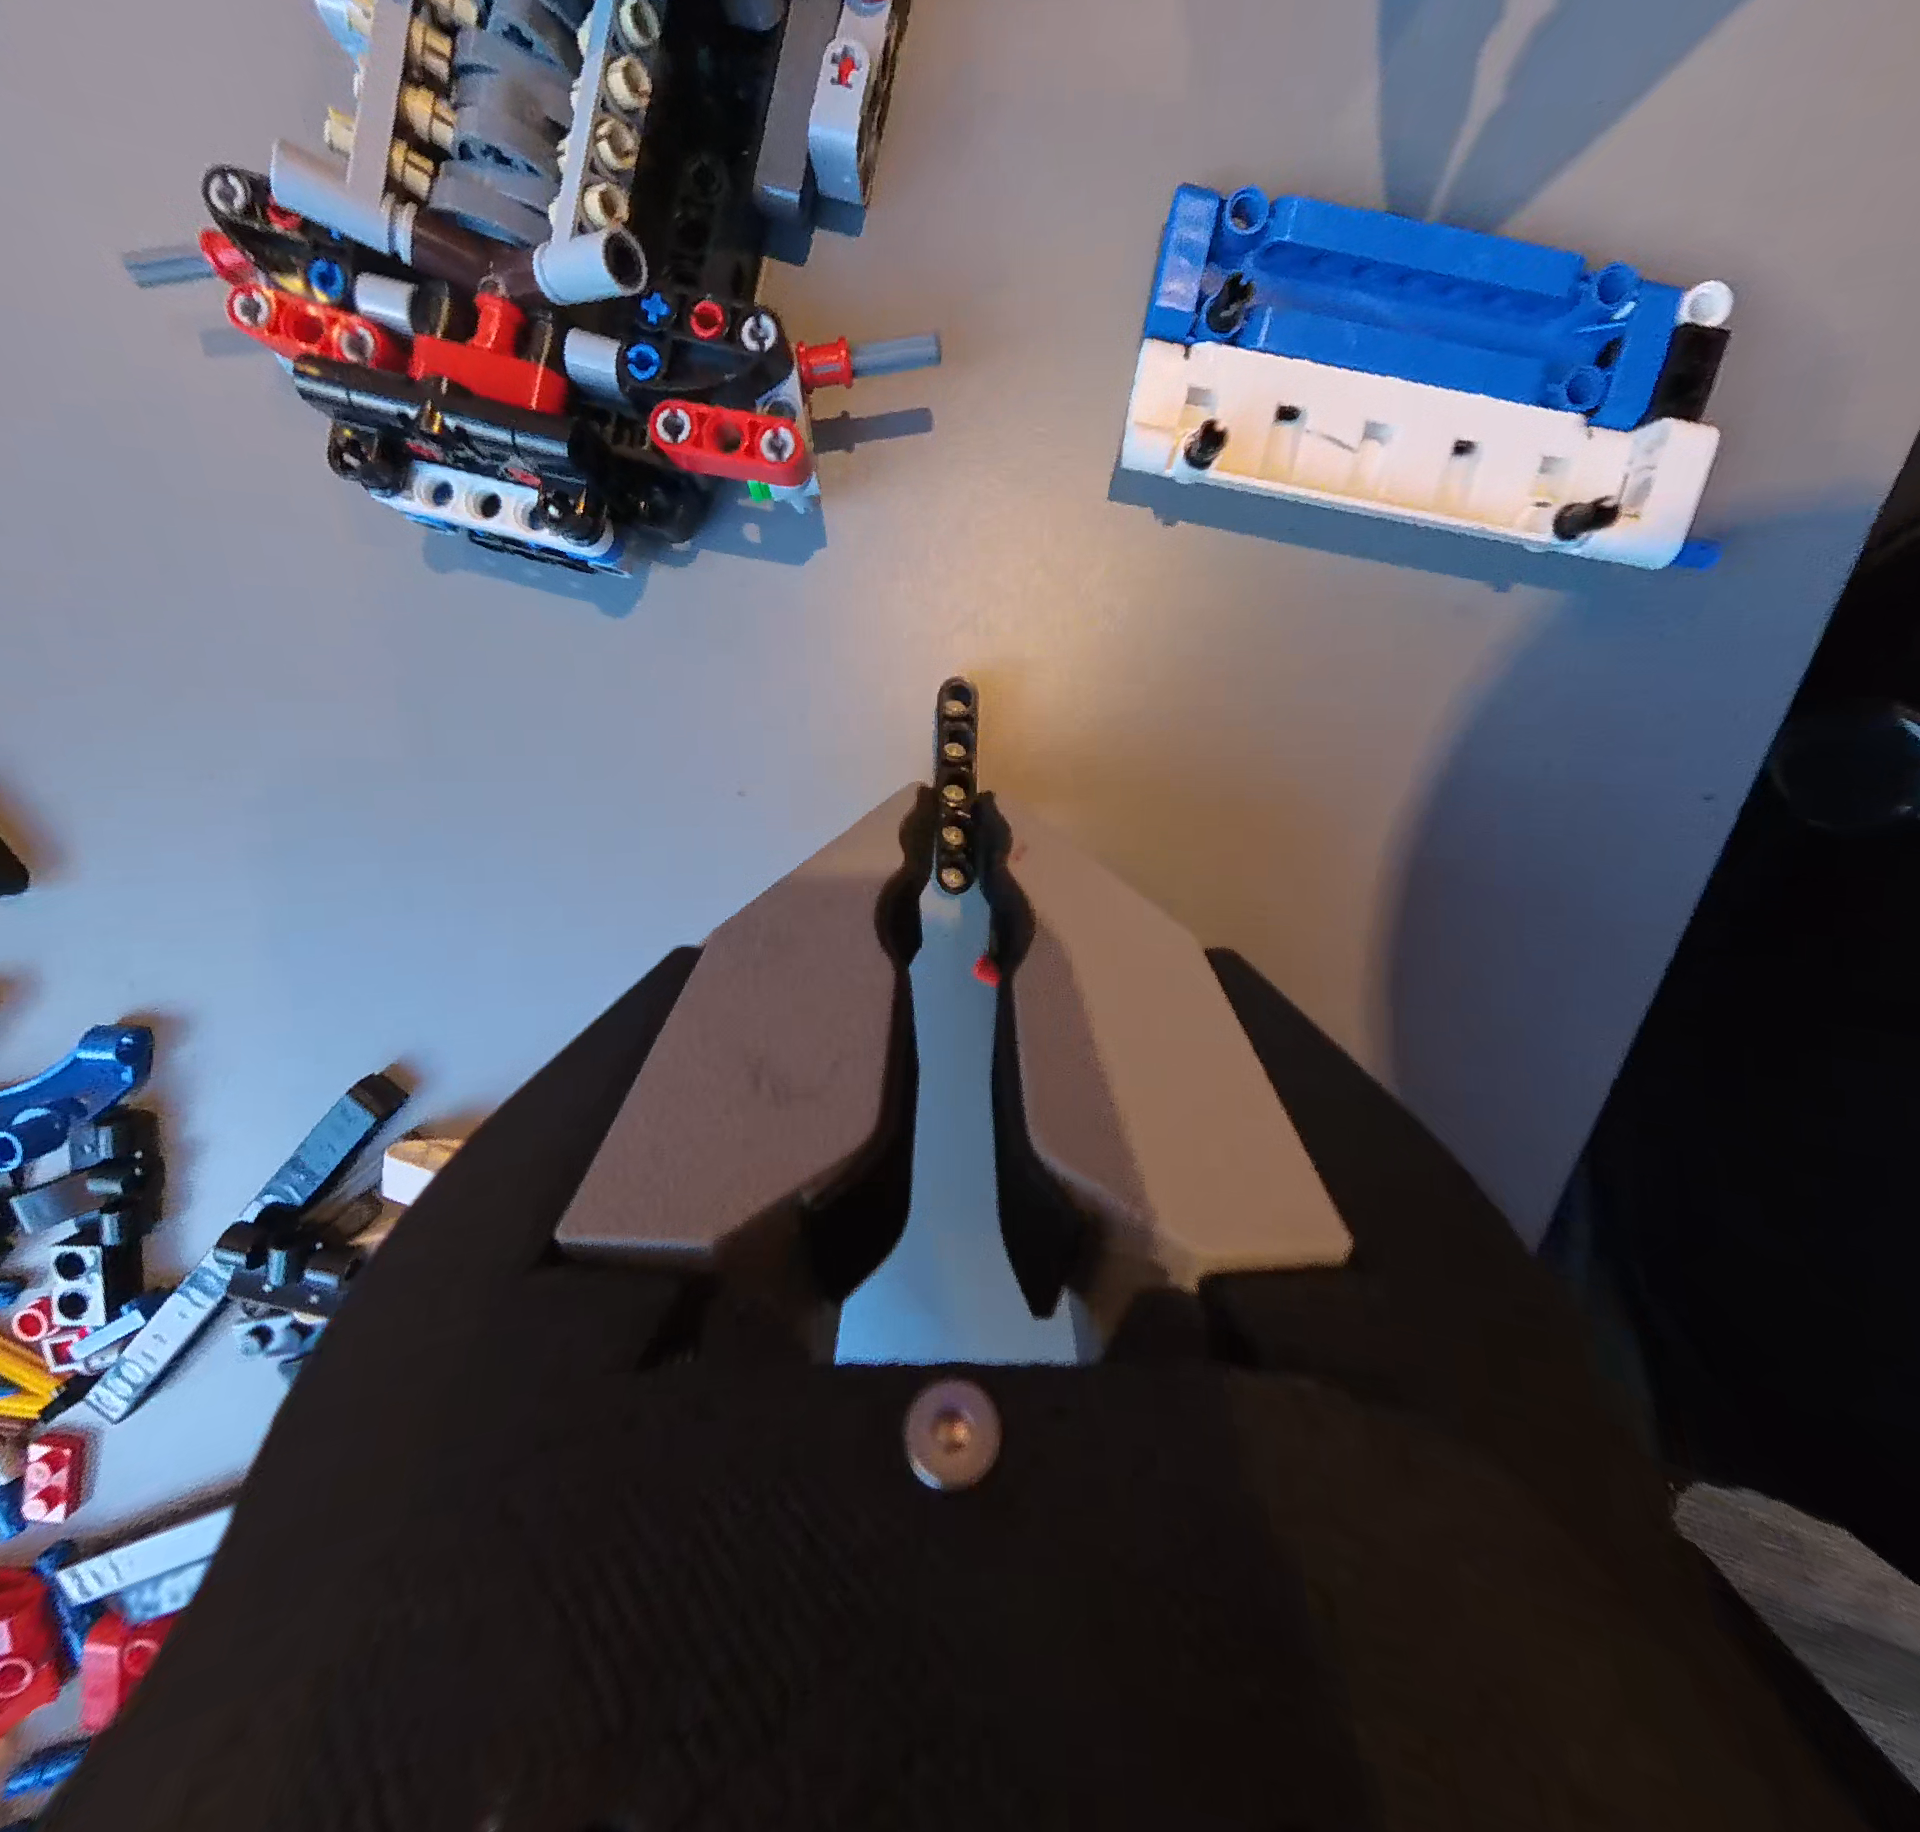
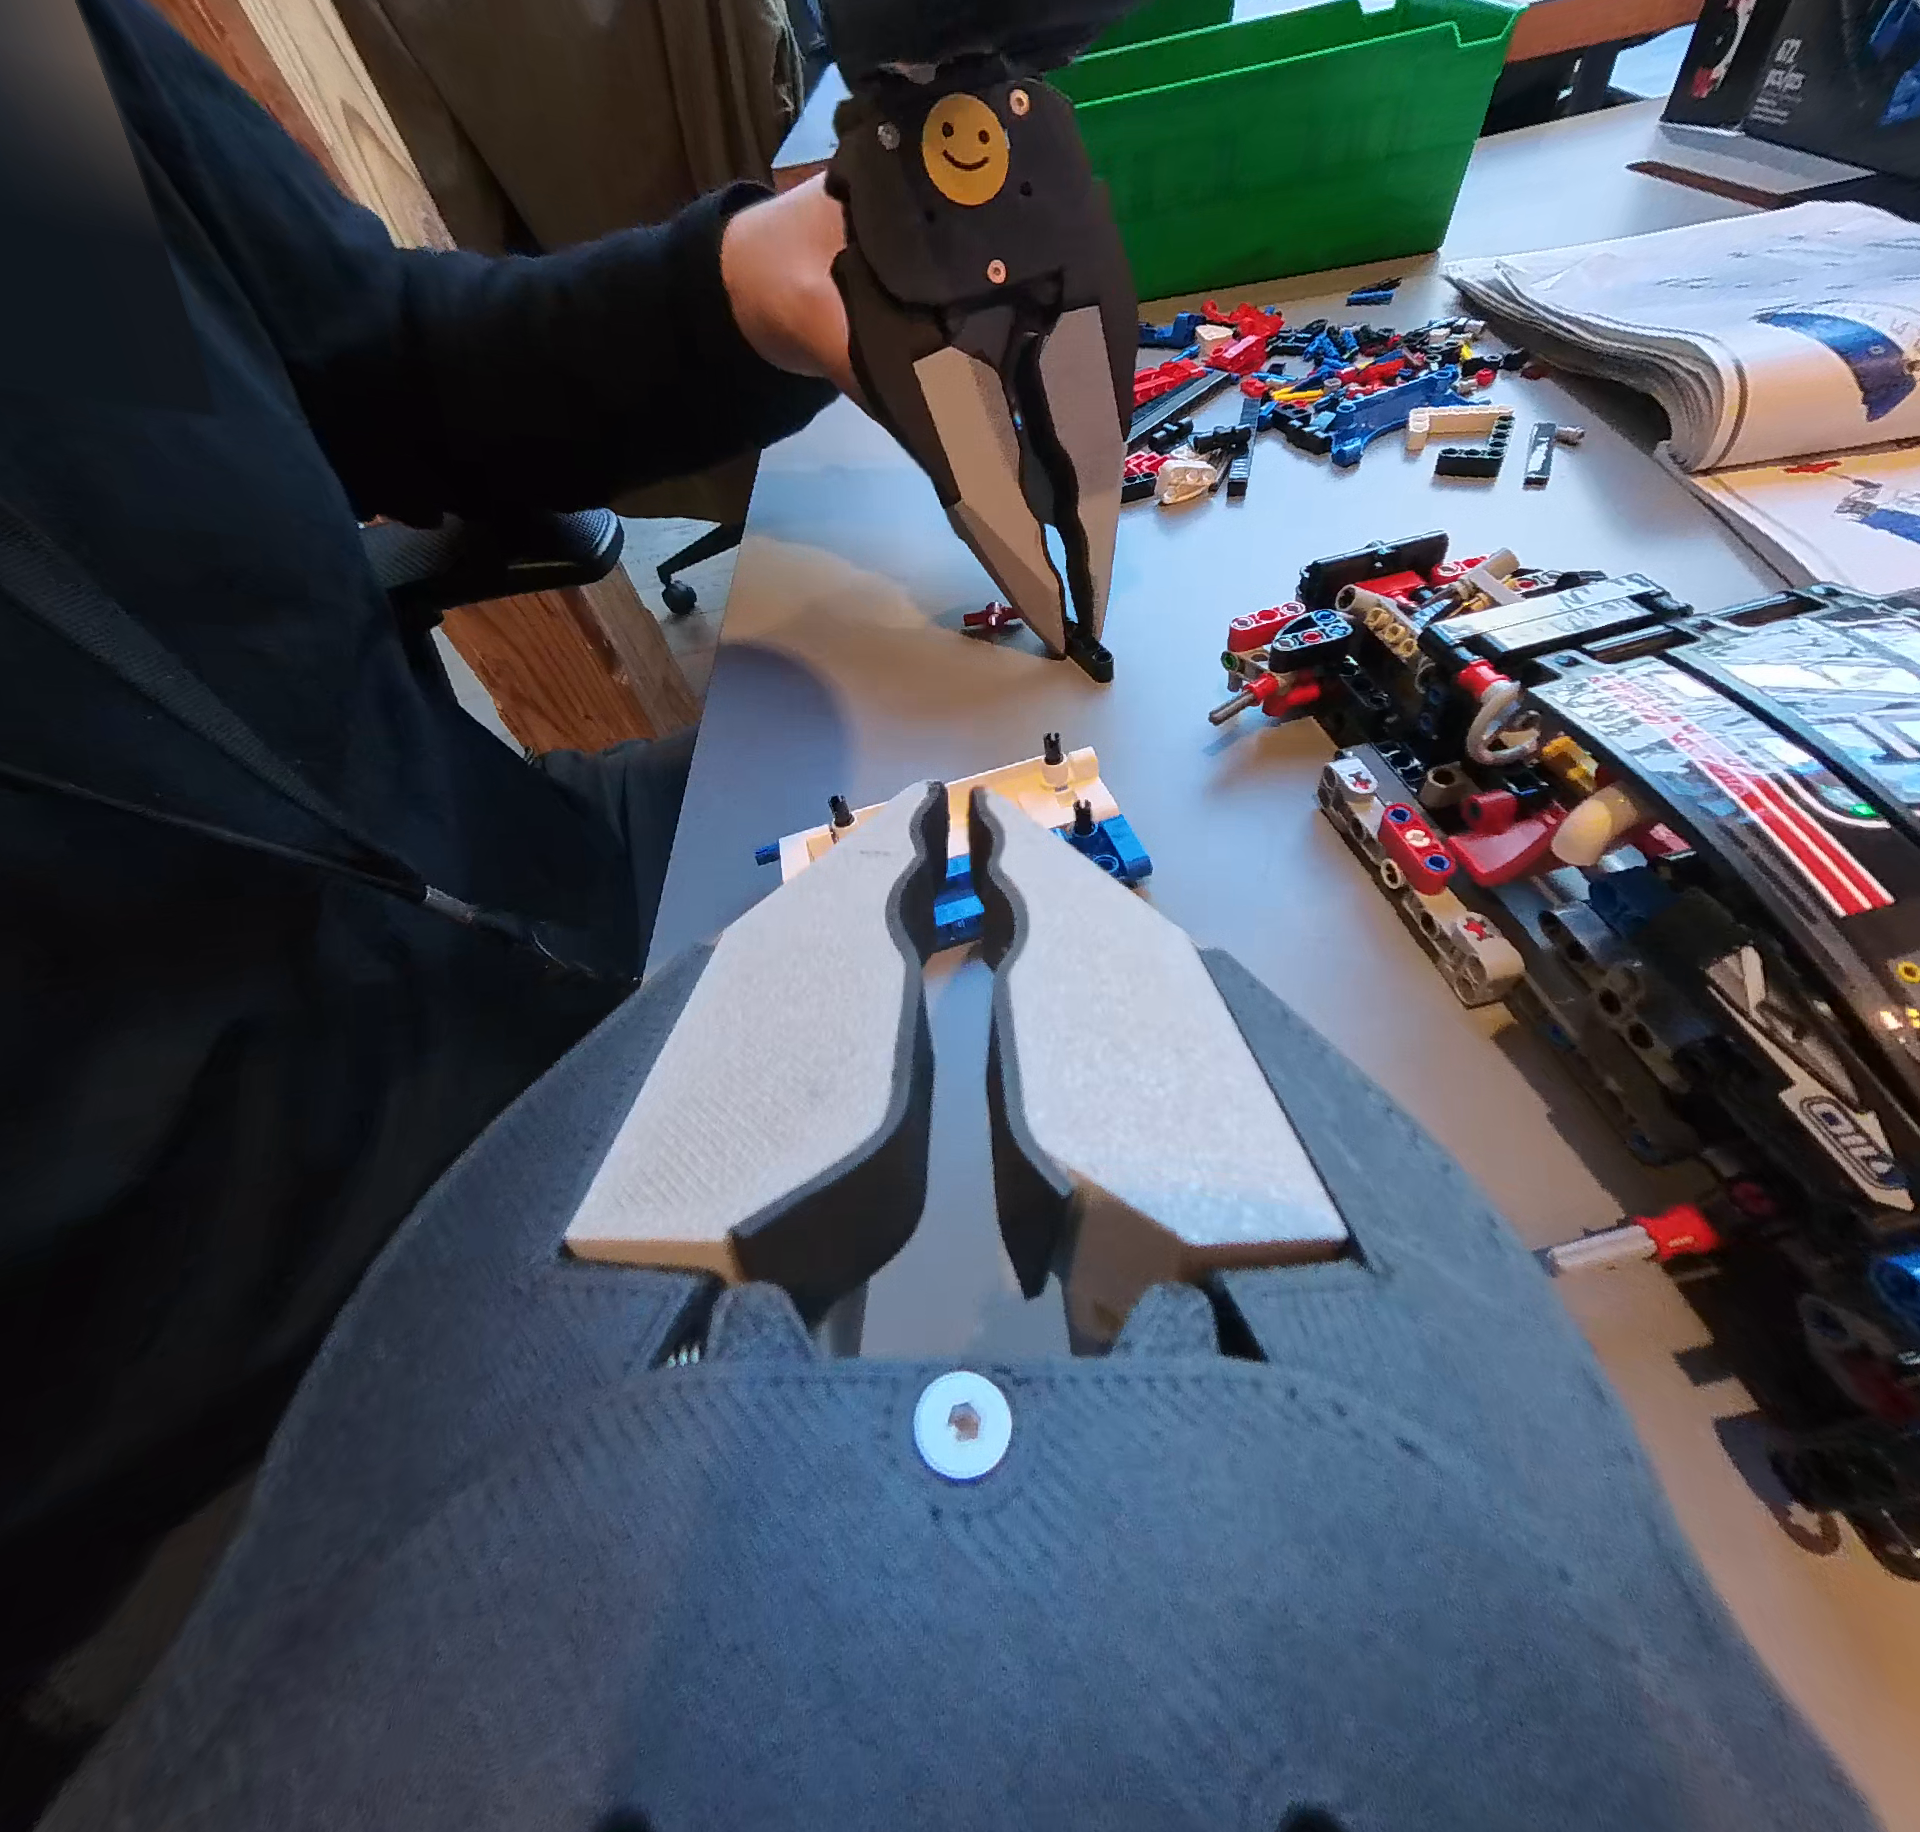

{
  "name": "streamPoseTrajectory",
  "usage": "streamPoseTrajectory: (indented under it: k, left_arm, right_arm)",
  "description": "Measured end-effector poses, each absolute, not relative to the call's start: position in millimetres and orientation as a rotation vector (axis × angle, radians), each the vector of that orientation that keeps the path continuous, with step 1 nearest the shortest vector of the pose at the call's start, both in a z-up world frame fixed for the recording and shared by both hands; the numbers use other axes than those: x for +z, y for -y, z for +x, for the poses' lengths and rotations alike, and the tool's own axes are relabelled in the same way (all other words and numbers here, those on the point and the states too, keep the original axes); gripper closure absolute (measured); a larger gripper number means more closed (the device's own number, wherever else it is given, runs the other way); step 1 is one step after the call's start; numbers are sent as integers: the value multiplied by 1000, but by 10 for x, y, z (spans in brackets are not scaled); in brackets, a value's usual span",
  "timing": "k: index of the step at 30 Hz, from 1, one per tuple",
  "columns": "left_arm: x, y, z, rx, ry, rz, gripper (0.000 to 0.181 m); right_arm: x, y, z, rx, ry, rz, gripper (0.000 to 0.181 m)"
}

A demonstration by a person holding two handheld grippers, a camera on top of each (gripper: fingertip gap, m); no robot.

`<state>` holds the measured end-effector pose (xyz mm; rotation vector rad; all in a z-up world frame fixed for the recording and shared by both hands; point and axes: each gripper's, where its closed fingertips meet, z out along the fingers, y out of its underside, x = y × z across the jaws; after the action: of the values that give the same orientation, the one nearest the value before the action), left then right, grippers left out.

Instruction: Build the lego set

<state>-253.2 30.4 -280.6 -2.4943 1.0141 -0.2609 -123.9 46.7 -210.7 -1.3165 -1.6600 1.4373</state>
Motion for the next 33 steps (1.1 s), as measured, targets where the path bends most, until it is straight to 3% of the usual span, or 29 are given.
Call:
streamPoseTrajectory:
  k: [5, 10, 16, 19, 24, 33]
  left_arm:
    - [-2648, -308, -2284, -303, -1073, -2374, 177]
    - [-2605, -234, -1924, -323, -1240, -2287, 177]
    - [-2565, -252, -1684, -286, -1363, -2208, 177]
    - [-2586, -259, -1629, -306, -1383, -2208, 177]
    - [-2585, -265, -1565, -339, -1390, -2195, 177]
    - [-2650, -327, -1556, -346, -1406, -2189, 177]
  right_arm:
    - [-2077, -529, -1255, 1407, 1610, -1313, 175]
    - [-2044, -494, -1374, 1387, 1592, -1292, 154]
    - [-2201, -376, -1542, 1254, 1732, -1271, 144]
    - [-2254, -356, -1577, 1184, 1791, -1243, 148]
    - [-2362, -310, -1603, 1086, 1876, -1195, 178]
    - [-2387, -342, -1627, 1038, 1862, -1209, 181]
